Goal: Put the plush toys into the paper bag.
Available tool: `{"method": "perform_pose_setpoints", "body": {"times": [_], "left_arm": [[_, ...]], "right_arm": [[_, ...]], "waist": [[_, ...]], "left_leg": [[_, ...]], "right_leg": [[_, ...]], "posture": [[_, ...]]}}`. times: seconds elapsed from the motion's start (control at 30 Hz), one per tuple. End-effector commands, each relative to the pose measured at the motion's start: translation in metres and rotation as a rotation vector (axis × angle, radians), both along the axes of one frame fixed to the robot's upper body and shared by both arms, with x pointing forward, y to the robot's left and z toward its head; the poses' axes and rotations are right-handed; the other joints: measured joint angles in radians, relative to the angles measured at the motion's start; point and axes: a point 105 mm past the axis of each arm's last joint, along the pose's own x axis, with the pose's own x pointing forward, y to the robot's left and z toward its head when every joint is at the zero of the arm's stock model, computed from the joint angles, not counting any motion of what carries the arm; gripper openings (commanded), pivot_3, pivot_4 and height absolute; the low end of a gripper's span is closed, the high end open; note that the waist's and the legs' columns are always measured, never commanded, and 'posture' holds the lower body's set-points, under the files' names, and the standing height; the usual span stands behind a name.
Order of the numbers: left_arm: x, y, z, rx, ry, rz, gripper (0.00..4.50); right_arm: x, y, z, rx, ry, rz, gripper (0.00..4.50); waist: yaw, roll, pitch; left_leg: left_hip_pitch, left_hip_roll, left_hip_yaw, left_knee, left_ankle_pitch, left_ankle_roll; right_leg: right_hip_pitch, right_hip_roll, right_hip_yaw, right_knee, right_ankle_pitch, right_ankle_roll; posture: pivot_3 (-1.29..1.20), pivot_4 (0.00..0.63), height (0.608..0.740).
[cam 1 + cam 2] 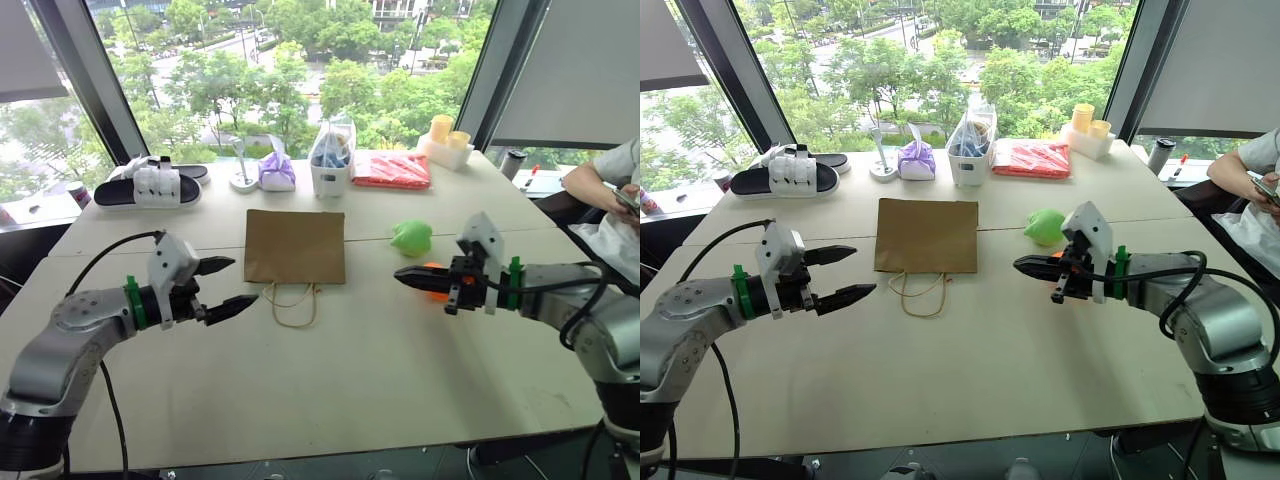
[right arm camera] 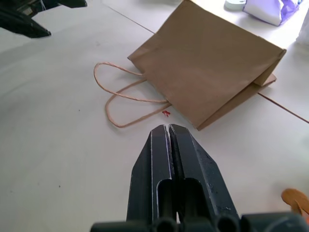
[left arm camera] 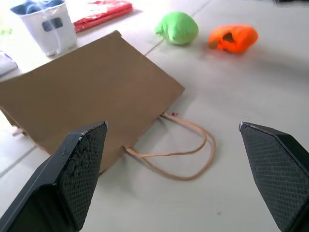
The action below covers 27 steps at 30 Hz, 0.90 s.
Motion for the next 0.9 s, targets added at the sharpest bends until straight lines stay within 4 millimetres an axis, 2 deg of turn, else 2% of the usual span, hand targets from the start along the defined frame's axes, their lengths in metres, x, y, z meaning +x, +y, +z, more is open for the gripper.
{"method": "perform_pose_setpoints", "body": {"times": [0.03, 0.2, 0.3, 0.4, 0.57, 0.77, 0.8, 0.87, 0.9], "left_arm": [[0.006, 0.005, -0.005, 0.201, -0.082, -0.124, 4.48], [0.031, -0.001, -0.011, 0.259, -0.101, -0.267, 4.48], [0.046, 0.002, -0.028, 0.356, -0.117, -0.306, 4.48], [0.061, -0.004, -0.031, 0.329, -0.114, -0.31, 4.48], [0.075, -0.019, -0.029, 0.292, -0.138, -0.324, 4.48], [0.079, -0.032, -0.032, 0.269, -0.143, -0.344, 4.48], [0.08, -0.035, -0.032, 0.26, -0.146, -0.351, 3.93], [0.079, -0.04, -0.031, 0.239, -0.155, -0.37, 3.19], [0.079, -0.042, -0.031, 0.23, -0.154, -0.375, 2.64]], "right_arm": [[-0.011, 0.016, 0.008, 0.018, -0.045, 0.042, 0.0], [-0.016, 0.025, 0.007, 0.023, -0.055, 0.049, 0.0], [-0.019, 0.029, 0.001, 0.025, -0.05, 0.039, 0.0], [-0.024, 0.032, 0.001, 0.041, -0.052, 0.028, 0.0], [-0.026, 0.029, -0.001, 0.053, -0.058, -0.022, 0.0], [-0.029, 0.028, -0.005, 0.062, -0.057, -0.053, 0.0], [-0.029, 0.028, -0.004, 0.065, -0.057, -0.055, 0.0], [-0.03, 0.028, -0.004, 0.062, -0.058, -0.057, 0.0], [-0.029, 0.028, -0.004, 0.057, -0.06, -0.059, 0.0]], "waist": [[0.003, 0.0, 0.0], [0.008, 0.0, 0.0], [0.004, 0.0, 0.0], [-0.003, -0.001, 0.0], [-0.003, -0.001, 0.001], [-0.004, -0.001, 0.001], [-0.006, -0.001, 0.001], [-0.006, -0.001, 0.001], [-0.006, -0.001, 0.001]], "left_leg": [[0.0, 0.0, 0.0, 0.0, 0.0, 0.0], [-0.002, -0.001, -0.001, 0.002, 0.0, 0.0], [-0.002, -0.002, -0.001, 0.003, 0.0, 0.0], [-0.002, -0.002, -0.001, 0.002, 0.0, 0.0], [-0.004, -0.001, -0.001, 0.003, 0.0, 0.001], [-0.004, -0.002, -0.001, 0.004, 0.0, 0.001], [-0.004, -0.002, -0.001, 0.004, 0.0, 0.001], [-0.004, -0.002, -0.001, 0.004, 0.0, 0.001], [-0.004, -0.002, -0.001, 0.004, 0.0, 0.001]], "right_leg": [[0.0, 0.0, 0.0, 0.0, 0.0, 0.0], [0.0, 0.0, -0.002, 0.0, 0.0, 0.0], [0.0, -0.001, -0.002, 0.0, 0.002, 0.003], [-0.001, -0.001, -0.002, 0.001, 0.002, 0.003], [-0.002, 0.0, -0.002, 0.001, 0.002, 0.004], [-0.002, -0.001, -0.002, 0.002, 0.003, 0.004], [-0.002, 0.0, -0.002, 0.002, 0.003, 0.005], [-0.002, 0.0, -0.002, 0.002, 0.003, 0.005], [-0.002, 0.0, -0.002, 0.002, 0.003, 0.005]], "posture": [[0.0, 0.15, 0.74], [0.0, 0.15, 0.74], [0.0, 0.15, 0.74], [0.0, 0.15, 0.74], [0.0, 0.15, 0.74], [0.0, 0.15, 0.74], [0.0, 0.15, 0.74], [0.0, 0.15, 0.74], [0.0, 0.15, 0.74]]}}
